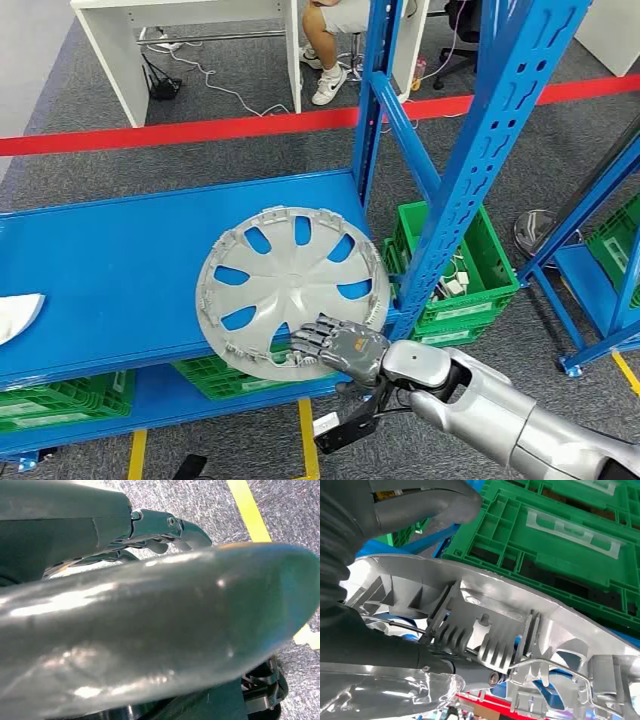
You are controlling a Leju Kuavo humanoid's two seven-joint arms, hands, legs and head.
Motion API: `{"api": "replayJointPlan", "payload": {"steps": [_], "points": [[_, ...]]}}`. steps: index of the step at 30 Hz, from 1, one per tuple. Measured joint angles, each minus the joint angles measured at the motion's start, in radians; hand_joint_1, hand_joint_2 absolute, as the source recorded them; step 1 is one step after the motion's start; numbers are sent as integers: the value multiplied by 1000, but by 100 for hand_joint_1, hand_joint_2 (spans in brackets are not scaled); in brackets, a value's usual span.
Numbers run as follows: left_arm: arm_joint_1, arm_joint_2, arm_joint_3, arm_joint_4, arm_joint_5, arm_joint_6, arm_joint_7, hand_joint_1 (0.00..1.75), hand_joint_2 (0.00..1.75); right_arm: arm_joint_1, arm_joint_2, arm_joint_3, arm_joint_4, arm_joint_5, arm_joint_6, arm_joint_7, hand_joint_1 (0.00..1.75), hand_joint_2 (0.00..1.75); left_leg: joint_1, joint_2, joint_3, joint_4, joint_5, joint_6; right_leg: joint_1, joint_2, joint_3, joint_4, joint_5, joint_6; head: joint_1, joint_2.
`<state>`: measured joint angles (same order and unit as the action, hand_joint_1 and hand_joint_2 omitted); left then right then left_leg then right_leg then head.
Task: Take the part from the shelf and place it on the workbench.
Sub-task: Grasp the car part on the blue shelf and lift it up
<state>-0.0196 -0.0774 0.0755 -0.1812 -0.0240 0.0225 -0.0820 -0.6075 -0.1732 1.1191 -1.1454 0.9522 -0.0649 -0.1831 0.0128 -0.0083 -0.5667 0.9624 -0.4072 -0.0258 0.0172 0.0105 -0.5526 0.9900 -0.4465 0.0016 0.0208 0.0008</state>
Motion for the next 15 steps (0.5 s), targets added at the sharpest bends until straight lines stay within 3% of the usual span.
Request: {"api": "replayJointPlan", "payload": {"steps": [15], "points": [[0, -3, 16, 0, -7, 0, 0, 0, 0, 38, 13, -26, 4, 3, -92, 3, 175, 175, 0, 0, 0, 0, 0, 0, 0, 0, 0, 0, 0, 0, 0, 0]]}}
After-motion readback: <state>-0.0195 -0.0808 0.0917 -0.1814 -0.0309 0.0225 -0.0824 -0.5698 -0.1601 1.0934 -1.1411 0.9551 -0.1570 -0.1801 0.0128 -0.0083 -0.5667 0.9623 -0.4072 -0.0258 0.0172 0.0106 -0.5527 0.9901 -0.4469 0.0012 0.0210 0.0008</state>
